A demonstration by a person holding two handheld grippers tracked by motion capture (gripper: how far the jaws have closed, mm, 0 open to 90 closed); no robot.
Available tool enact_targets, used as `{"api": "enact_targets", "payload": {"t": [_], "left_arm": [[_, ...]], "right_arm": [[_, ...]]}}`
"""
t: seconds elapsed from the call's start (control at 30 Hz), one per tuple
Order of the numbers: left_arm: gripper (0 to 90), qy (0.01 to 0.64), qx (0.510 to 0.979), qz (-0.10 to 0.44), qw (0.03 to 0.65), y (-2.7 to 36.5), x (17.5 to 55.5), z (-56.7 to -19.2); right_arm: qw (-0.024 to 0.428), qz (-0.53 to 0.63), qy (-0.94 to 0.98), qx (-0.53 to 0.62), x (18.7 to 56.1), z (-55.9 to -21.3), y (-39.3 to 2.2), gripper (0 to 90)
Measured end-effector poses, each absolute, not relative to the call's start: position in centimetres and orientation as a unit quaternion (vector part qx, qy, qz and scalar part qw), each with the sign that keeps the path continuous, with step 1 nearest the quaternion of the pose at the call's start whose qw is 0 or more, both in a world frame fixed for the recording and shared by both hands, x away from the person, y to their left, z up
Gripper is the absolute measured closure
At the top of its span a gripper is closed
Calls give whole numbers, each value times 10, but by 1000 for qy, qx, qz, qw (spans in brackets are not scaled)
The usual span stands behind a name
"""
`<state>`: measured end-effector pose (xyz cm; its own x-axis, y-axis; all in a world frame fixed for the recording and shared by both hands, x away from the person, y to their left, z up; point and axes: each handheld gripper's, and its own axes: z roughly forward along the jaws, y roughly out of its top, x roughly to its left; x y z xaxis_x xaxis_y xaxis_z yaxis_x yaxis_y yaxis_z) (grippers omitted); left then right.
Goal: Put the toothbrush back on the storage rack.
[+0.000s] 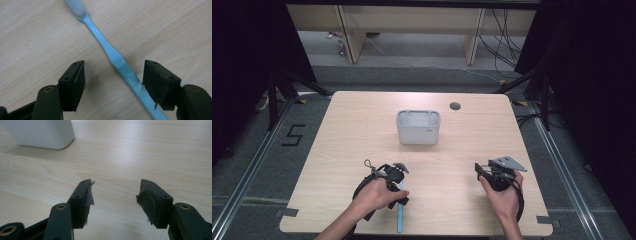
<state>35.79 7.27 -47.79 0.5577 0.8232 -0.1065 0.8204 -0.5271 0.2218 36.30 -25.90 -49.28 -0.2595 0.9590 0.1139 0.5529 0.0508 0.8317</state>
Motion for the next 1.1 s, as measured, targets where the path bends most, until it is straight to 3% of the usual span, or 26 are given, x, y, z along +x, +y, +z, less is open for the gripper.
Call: {"api": "enact_targets", "payload": {"t": [1.1], "left_arm": [[681, 351, 932, 24, 81, 83, 357, -479]], "right_arm": [[251, 409, 687, 546, 365, -493, -263, 444]]}}
